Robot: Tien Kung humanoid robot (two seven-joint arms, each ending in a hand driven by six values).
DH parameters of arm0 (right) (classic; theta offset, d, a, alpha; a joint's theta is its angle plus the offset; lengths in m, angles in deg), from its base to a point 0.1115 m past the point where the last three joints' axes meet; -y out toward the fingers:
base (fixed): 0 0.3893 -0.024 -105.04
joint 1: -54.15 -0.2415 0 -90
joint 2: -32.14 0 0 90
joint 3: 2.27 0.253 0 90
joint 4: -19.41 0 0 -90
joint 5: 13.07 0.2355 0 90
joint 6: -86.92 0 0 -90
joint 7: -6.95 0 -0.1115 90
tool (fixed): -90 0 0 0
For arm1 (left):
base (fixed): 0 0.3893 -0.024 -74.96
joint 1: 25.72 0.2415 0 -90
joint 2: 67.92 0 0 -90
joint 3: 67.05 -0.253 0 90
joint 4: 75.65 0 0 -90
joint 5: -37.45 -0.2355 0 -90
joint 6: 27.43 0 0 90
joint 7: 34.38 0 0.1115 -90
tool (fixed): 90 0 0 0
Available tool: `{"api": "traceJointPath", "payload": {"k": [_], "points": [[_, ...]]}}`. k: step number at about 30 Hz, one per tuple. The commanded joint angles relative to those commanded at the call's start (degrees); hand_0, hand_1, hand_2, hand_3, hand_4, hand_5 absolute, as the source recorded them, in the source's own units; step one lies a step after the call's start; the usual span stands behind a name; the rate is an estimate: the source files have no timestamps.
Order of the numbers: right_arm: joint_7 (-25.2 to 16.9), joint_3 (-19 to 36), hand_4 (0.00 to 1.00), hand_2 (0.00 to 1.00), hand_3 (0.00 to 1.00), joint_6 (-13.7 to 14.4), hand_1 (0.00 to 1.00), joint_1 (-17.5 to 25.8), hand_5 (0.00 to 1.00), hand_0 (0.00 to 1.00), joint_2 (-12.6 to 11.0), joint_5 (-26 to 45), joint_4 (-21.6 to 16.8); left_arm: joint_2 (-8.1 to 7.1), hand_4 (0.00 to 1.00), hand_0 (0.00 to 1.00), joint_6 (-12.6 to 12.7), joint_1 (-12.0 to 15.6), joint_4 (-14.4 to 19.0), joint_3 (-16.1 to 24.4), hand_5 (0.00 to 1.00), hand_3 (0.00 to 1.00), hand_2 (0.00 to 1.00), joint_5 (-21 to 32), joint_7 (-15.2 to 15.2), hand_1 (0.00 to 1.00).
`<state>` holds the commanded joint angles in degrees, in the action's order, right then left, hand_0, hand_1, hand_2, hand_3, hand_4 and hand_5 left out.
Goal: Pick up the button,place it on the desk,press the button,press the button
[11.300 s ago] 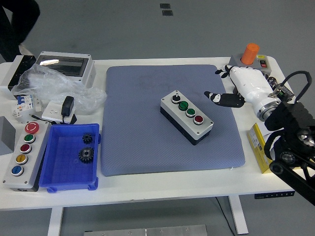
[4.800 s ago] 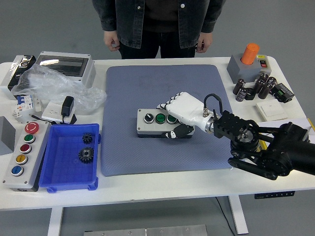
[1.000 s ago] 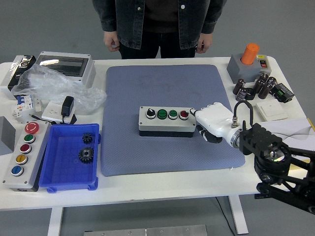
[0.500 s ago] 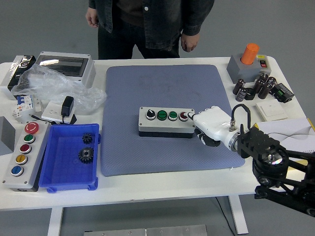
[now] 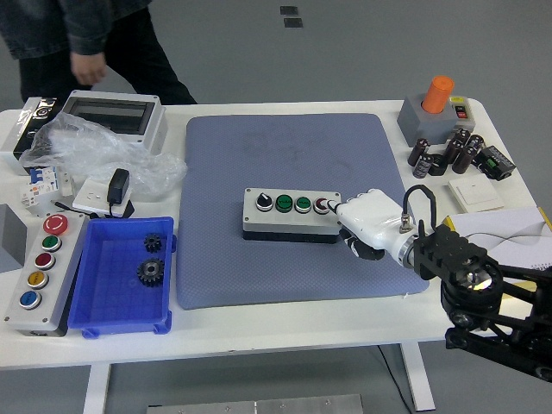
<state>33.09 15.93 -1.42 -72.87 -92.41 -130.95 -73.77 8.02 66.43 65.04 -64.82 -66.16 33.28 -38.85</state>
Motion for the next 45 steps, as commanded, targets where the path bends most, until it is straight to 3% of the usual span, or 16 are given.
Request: {"api": "traceJointPath", "payload": {"k": [7, 12, 15, 19, 20, 25, 26, 31, 32, 43, 45], "points": [[-1.8, 5.1, 0.373, 0.222, 0.827, 2.5, 0.343, 0.7, 0.002, 0.463, -1.8, 1.1, -3.3, 0.05, 0.514, 0.682, 0.0, 0.1, 0.0, -0.6, 0.448, 0.621, 0.63, 0.5, 0.0, 0.703], [-4.5, 9.5, 0.372, 0.224, 0.816, 6.9, 0.344, 1.8, 0.002, 0.452, -2.8, 2.8, -4.9, 0.1, 0.515, 0.682, 0.0, 0.1, 0.0, -0.9, 0.449, 0.621, 0.63, 0.7, 0.0, 0.705], [-6.5, 12.4, 0.371, 0.229, 0.806, 9.5, 0.346, 3.3, 0.002, 0.432, -2.6, 5.4, -4.7, 0.12, 0.516, 0.682, 0.0, 0.2, 0.0, -0.9, 0.45, 0.621, 0.631, 0.7, -0.1, 0.705], [-8.6, 15.9, 0.371, 0.229, 0.806, 10.3, 0.346, 5.8, 0.002, 0.432, -1.3, 9.2, -3.1, 0.17, 0.516, 0.682, -0.1, 0.4, 0.0, -0.9, 0.45, 0.621, 0.631, 0.7, -0.2, 0.705], [-9.0, 16.7, 0.67, 0.313, 0.812, 10.3, 0.321, 6.3, 0.267, 0.345, -0.9, 10.0, -2.6, 0.17, 0.516, 0.683, -0.1, 0.4, 0.0, -0.9, 0.451, 0.621, 0.632, 0.7, -0.2, 0.705], [-11.4, 21.1, 0.67, 0.313, 0.812, 11.5, 0.321, 9.4, 0.267, 0.345, 2.3, 13.3, 0.6, 0.2, 0.516, 0.683, -0.2, 0.6, 0.0, -0.9, 0.451, 0.621, 0.632, 0.8, -0.3, 0.705], [-11.9, 22.0, 0.998, 0.741, 0.939, 12.0, 0.682, 9.9, 0.524, 0.682, 2.9, 13.9, 1.2, 0.2, 0.517, 0.683, -0.2, 0.6, 0.0, -0.9, 0.451, 0.621, 0.632, 0.9, -0.3, 0.706], [-17.4, 26.6, 0.998, 0.741, 0.939, 15.6, 0.682, 13.7, 0.524, 0.682, 5.8, 19.8, 3.7, 0.22, 0.517, 0.683, -0.3, 0.9, 0.0, -0.9, 0.451, 0.621, 0.632, 0.9, -0.3, 0.706], [-18.4, 27.2, 0.998, 0.998, 0.998, 16.0, 0.981, 14.2, 0.643, 0.962, 6.0, 20.9, 4.0, 0.21, 0.528, 0.683, -0.3, 1.0, 0.0, -0.9, 0.453, 0.623, 0.633, 0.9, -0.3, 0.705], [-31.6, 32.9, 0.998, 0.998, 0.998, 19.3, 0.99, 19.0, 0.68, 0.982, 8.3, 37.3, 6.7, 0.07, 0.543, 0.683, -0.4, 1.3, -0.1, 0.2, 0.448, 0.627, 0.634, 0.3, -0.4, 0.705], [-34.1, 33.6, 0.998, 0.998, 0.998, 19.5, 0.957, 19.6, 0.69, 0.961, 8.6, 40.9, 7.4, 0.17, 0.555, 0.685, -0.5, 1.3, -0.1, 0.1, 0.44, 0.629, 0.638, 0.5, -0.4, 0.705]]}}
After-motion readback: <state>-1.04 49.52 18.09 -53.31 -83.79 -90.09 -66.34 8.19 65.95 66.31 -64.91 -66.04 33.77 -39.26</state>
